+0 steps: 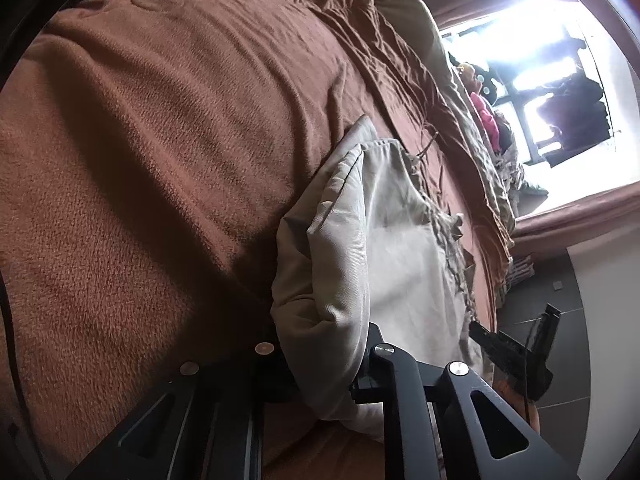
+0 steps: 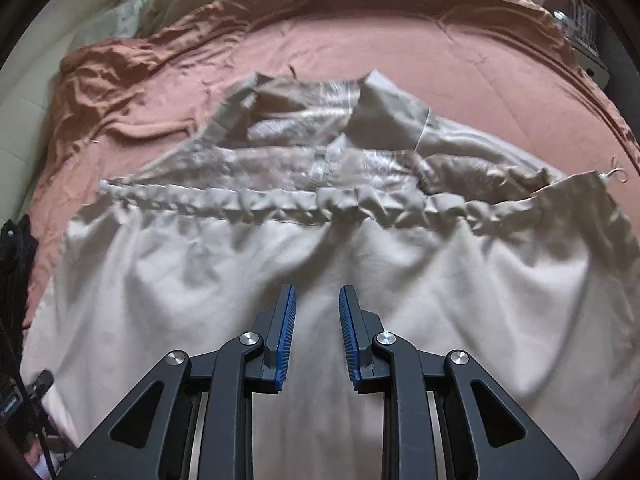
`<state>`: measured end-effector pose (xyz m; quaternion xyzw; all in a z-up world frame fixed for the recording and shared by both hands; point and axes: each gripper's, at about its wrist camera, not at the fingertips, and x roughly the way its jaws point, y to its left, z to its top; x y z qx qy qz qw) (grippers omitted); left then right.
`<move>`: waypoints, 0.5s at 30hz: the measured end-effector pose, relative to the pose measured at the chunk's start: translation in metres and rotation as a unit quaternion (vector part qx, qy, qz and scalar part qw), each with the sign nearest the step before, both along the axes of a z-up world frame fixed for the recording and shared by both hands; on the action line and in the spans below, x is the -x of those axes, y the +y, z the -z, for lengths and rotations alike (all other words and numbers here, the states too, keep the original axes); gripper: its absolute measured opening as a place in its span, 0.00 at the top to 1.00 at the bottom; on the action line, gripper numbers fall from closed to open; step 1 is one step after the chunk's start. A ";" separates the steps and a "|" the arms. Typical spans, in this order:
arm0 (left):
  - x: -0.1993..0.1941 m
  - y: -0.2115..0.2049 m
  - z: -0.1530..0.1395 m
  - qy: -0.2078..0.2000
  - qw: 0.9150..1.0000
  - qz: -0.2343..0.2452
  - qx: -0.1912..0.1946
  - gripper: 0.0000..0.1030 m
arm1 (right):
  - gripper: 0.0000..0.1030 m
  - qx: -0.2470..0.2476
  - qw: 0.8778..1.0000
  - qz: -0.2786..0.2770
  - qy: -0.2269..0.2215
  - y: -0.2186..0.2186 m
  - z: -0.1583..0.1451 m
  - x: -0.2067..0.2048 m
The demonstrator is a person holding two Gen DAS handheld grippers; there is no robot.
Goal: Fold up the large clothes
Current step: 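Lift the folded jacket with the left gripper while the right tool moves beside it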
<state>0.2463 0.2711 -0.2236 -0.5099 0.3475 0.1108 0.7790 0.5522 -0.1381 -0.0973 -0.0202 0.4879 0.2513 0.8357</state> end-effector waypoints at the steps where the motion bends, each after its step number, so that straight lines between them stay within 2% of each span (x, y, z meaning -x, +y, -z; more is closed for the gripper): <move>1: 0.000 -0.001 -0.003 -0.002 1.000 -0.001 0.000 0.85 | 0.81 -0.002 1.000 -0.004 -0.006 -0.004 -0.005 0.006; 9: -0.006 -0.017 -0.047 -0.038 0.999 0.011 -0.017 0.88 | 0.81 -0.054 0.998 -0.024 -0.016 -0.054 -0.032 0.060; 15: -0.017 -0.032 -0.085 -0.069 0.997 0.034 -0.028 0.89 | 0.81 -0.093 0.995 -0.016 -0.027 -0.096 -0.054 0.094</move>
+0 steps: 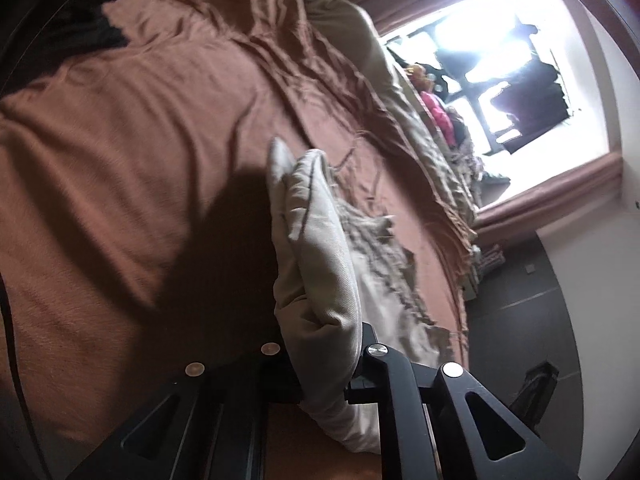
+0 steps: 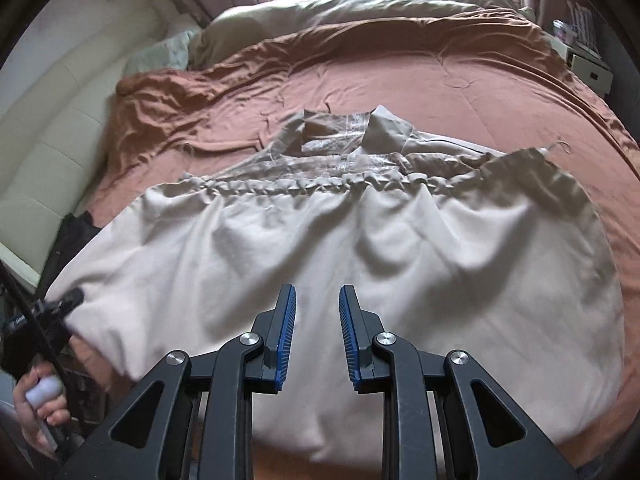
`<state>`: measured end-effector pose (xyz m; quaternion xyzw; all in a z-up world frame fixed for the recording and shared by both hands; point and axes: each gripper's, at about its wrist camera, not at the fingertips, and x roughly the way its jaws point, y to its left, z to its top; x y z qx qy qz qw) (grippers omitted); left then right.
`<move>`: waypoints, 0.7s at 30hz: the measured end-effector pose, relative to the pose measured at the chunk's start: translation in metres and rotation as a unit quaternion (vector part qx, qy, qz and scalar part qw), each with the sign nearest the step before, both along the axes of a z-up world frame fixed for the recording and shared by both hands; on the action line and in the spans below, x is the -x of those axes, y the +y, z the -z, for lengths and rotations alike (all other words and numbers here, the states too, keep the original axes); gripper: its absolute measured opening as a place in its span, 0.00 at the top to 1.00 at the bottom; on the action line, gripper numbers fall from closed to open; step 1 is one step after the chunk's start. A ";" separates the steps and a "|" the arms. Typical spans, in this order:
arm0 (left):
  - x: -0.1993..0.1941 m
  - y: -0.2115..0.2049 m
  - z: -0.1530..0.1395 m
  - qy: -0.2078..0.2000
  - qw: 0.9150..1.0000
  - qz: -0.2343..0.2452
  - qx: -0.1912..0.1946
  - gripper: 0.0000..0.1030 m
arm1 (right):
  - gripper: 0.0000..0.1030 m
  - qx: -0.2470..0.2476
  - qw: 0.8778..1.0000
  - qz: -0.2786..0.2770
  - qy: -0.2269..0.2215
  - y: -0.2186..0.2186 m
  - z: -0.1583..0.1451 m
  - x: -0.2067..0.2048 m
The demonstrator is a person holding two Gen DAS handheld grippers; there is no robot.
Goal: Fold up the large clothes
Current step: 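Lift the folded jacket with the left gripper while the right tool moves beside it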
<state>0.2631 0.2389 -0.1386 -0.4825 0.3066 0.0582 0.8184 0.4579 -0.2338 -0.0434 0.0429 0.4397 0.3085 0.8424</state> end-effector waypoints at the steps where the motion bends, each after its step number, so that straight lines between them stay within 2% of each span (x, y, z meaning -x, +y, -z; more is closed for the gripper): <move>1: -0.002 -0.003 -0.008 -0.007 1.000 0.005 -0.001 0.89 | 0.81 -0.006 1.000 0.004 -0.006 -0.008 -0.005 0.006; 4: -0.007 -0.012 -0.027 -0.023 1.000 0.017 -0.013 0.90 | 0.81 -0.027 1.000 0.006 -0.008 -0.024 -0.010 0.019; 8: -0.016 -0.023 -0.048 -0.037 0.998 0.033 -0.029 0.90 | 0.81 -0.045 0.999 -0.009 0.002 -0.027 0.001 0.031; 16: -0.036 -0.047 -0.082 -0.050 0.995 0.062 -0.066 0.90 | 0.81 -0.077 0.994 -0.045 0.066 -0.010 0.066 0.038; 21: -0.045 -0.066 -0.100 -0.061 0.991 0.083 -0.085 0.90 | 0.81 -0.067 0.991 -0.053 0.101 0.005 0.115 0.039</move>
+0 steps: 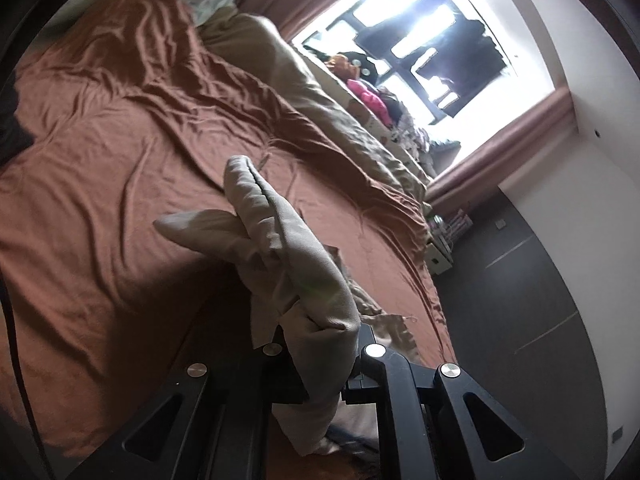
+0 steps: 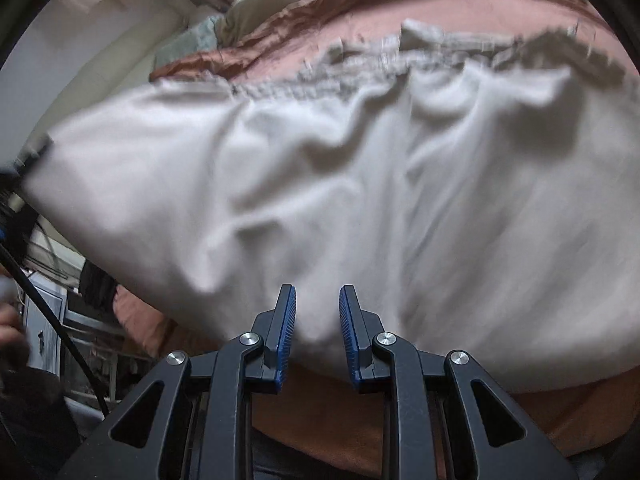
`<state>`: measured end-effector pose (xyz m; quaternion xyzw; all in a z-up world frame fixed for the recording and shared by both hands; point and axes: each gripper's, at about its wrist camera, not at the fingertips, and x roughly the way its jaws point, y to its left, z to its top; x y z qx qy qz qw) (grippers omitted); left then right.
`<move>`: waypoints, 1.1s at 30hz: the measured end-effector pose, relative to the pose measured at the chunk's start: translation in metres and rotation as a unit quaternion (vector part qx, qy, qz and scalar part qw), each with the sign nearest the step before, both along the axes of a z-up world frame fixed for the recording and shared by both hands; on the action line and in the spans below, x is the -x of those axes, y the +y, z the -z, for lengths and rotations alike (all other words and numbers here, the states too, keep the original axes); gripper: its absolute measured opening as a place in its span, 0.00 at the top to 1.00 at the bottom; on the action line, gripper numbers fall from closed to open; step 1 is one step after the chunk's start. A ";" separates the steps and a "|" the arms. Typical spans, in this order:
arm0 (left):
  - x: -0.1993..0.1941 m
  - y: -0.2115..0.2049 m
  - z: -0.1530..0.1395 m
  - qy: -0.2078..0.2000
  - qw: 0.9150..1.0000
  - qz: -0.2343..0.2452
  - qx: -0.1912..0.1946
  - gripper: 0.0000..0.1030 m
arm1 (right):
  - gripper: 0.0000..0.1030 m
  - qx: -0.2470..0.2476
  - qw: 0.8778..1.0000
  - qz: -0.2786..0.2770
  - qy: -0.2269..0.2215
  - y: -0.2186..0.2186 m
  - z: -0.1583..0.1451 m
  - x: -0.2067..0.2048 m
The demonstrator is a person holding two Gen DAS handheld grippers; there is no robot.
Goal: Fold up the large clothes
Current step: 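Lift the folded jacket with the left gripper while the right tool moves beside it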
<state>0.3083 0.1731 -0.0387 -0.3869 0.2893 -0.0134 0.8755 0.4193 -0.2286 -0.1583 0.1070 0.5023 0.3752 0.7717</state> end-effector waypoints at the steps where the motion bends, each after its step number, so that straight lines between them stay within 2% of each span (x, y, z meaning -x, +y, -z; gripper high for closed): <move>1: -0.005 -0.007 -0.005 -0.001 1.000 0.009 -0.006 0.90 | 0.81 0.003 1.000 0.002 0.002 0.001 0.005 0.000; 4: -0.017 -0.029 -0.014 -0.005 0.999 0.032 -0.022 0.90 | 0.81 -0.009 1.000 0.016 0.009 -0.002 0.015 -0.003; 7: -0.028 -0.050 -0.022 -0.012 0.998 0.054 -0.019 0.90 | 0.81 -0.017 1.000 0.023 0.009 -0.005 0.017 -0.003; 12: -0.054 -0.104 -0.043 -0.015 0.993 0.098 -0.063 0.90 | 0.81 -0.063 0.997 0.024 0.032 -0.026 0.012 0.006; 19: -0.095 -0.172 -0.048 -0.007 0.984 0.154 -0.090 0.90 | 0.81 -0.132 0.987 0.094 -0.003 -0.123 -0.020 0.003; 24: -0.124 -0.228 -0.033 0.010 0.974 0.202 -0.098 0.90 | 0.80 -0.165 0.976 0.144 0.002 -0.196 -0.021 -0.003; 26: -0.134 -0.249 -0.024 0.017 0.970 0.221 -0.101 0.90 | 0.72 -0.176 0.970 0.167 0.007 -0.227 -0.015 -0.002; 27: -0.138 -0.259 -0.019 0.022 0.968 0.229 -0.101 0.90 | 0.63 -0.179 0.967 0.180 0.007 -0.240 -0.011 -0.001; 28: -0.144 -0.271 -0.012 0.028 0.965 0.239 -0.102 0.90 | 0.49 -0.181 0.965 0.190 0.009 -0.251 -0.007 0.001; 30: -0.155 -0.296 0.004 0.045 0.959 0.259 -0.105 0.90 | 0.36 -0.186 0.960 0.211 0.014 -0.271 0.002 0.003; 33: -0.168 -0.331 0.031 0.072 0.948 0.284 -0.124 0.90 | 0.36 -0.189 0.953 0.236 0.024 -0.300 0.018 0.007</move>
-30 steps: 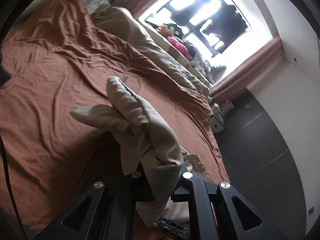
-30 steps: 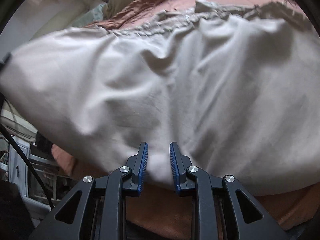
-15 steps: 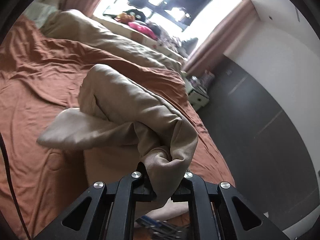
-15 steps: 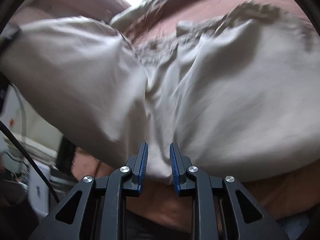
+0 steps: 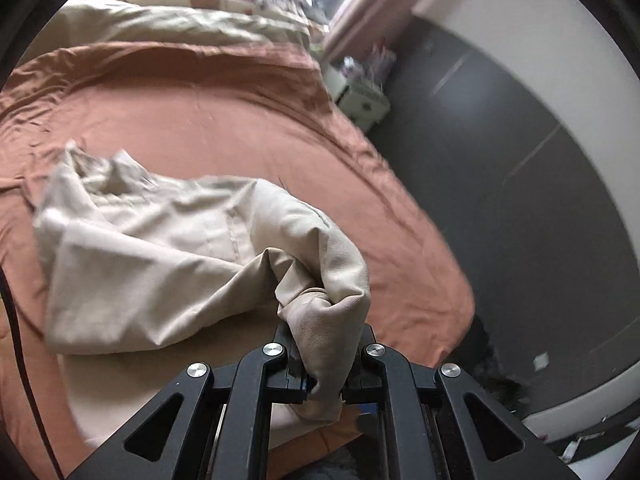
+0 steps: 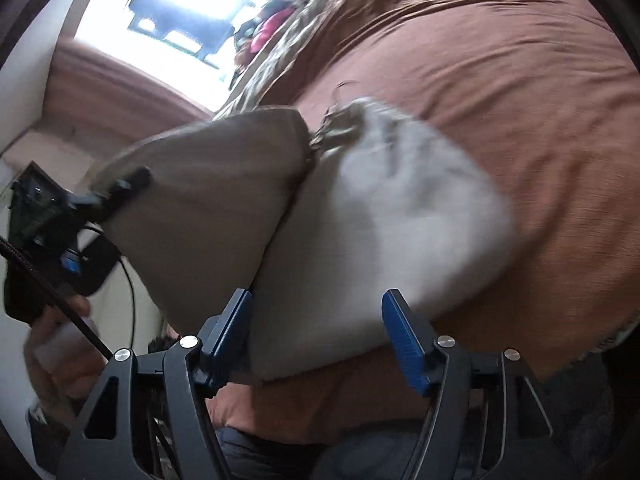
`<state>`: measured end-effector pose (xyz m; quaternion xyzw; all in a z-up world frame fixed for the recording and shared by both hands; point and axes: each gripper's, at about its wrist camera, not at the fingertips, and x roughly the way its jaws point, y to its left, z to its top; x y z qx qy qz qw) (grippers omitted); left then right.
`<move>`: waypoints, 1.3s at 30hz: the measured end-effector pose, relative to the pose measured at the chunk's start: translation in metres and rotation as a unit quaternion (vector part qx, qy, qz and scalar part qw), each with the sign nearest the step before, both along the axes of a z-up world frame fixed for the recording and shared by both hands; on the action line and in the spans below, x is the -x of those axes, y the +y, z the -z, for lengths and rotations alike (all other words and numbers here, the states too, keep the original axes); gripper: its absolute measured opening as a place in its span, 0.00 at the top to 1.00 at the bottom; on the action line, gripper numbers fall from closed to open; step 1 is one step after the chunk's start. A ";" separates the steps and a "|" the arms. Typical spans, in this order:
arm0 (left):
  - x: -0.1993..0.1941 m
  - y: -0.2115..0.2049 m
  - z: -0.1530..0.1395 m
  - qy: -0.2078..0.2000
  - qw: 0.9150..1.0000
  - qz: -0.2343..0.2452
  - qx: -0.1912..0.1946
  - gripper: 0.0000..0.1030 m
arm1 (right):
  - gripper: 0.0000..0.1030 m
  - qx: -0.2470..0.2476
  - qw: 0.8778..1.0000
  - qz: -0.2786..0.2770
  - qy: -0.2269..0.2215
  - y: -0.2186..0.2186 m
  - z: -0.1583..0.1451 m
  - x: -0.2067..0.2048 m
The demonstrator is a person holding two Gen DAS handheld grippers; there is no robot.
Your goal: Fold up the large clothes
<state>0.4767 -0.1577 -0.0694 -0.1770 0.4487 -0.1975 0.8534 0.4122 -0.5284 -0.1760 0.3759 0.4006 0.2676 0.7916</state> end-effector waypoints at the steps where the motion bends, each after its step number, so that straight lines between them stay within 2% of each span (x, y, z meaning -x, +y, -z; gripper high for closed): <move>1: -0.003 -0.012 0.009 0.006 1.000 0.009 -0.012 0.90 | 0.36 -0.002 1.000 0.006 0.004 -0.008 0.004 0.001; 5: -0.009 -0.042 0.030 0.021 0.998 0.036 -0.044 0.90 | 0.36 -0.013 0.999 0.027 0.020 -0.033 0.018 0.004; 10: -0.008 -0.070 0.044 0.032 0.996 0.064 -0.056 0.90 | 0.36 -0.022 0.998 0.044 0.030 -0.047 0.020 0.007; 12: -0.010 -0.081 0.051 0.042 0.994 0.085 -0.060 0.81 | 0.36 -0.022 0.998 0.048 0.032 -0.049 0.021 0.007; 14: -0.010 -0.081 0.054 0.055 0.992 0.107 -0.044 0.60 | 0.36 -0.022 0.998 0.047 0.032 -0.048 0.017 0.013; 16: -0.008 -0.080 0.053 0.065 0.990 0.127 -0.016 0.53 | 0.36 -0.023 0.998 0.042 0.029 -0.049 0.013 0.017; 18: -0.003 -0.068 0.041 0.054 0.990 0.134 0.005 0.43 | 0.36 -0.020 0.999 0.034 0.026 -0.044 0.010 0.014; 20: 0.003 -0.050 0.027 0.034 0.992 0.118 0.009 0.23 | 0.36 -0.016 0.999 0.022 0.020 -0.038 0.006 0.006; 22: 0.010 -0.027 0.014 0.016 0.995 0.099 0.015 0.20 | 0.36 -0.013 1.000 0.006 0.008 -0.030 -0.001 0.002; 26: 0.018 0.026 0.007 0.010 0.999 0.047 -0.006 0.20 | 0.36 0.007 1.000 -0.021 0.005 -0.013 -0.003 -0.016; 31: 0.033 0.094 0.021 0.021 0.999 -0.023 -0.027 0.20 | 0.36 0.019 0.999 -0.040 0.023 0.006 0.003 -0.033; 35: 0.050 0.142 0.048 0.045 0.996 -0.072 -0.038 0.20 | 0.36 0.028 0.998 -0.037 0.032 0.012 0.011 -0.046; 39: 0.066 0.162 0.079 0.076 0.992 -0.089 -0.039 0.20 | 0.39 0.025 0.999 -0.037 0.029 0.014 0.014 -0.055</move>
